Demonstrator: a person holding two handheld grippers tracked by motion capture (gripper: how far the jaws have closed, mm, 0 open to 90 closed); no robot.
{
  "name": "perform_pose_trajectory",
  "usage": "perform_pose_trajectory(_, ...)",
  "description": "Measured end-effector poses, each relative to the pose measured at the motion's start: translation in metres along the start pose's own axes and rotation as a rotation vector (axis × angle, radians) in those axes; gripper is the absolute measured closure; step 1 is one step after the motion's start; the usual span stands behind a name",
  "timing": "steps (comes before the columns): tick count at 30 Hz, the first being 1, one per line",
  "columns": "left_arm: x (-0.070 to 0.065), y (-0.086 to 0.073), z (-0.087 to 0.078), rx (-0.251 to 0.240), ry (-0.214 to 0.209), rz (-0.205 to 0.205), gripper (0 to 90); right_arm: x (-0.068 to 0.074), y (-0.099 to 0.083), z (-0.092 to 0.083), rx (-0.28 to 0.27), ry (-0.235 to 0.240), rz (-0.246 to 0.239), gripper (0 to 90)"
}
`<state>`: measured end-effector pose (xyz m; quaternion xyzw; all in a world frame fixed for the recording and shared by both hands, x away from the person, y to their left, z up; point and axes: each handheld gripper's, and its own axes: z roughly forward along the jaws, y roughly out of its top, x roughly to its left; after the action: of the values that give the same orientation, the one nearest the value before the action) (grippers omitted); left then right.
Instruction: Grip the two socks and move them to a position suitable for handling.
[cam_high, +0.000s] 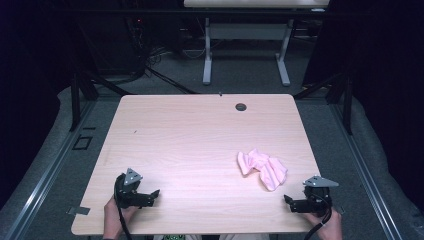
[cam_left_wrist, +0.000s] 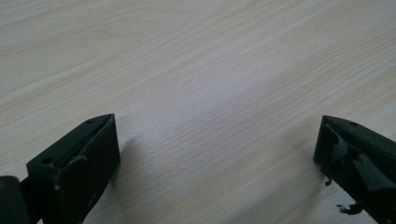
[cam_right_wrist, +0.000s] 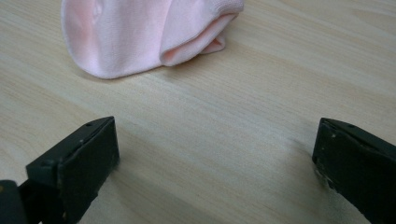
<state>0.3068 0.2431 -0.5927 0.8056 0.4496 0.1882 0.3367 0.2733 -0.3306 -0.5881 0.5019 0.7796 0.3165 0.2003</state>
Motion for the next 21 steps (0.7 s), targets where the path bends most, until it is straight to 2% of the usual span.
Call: perform_pose_trajectory(21,0.0001,0.0005,0.0004,-0.001,0.005,0.002,0.3,0.0,0.0079,0.0037,0.037,-0.026,0.033,0.0)
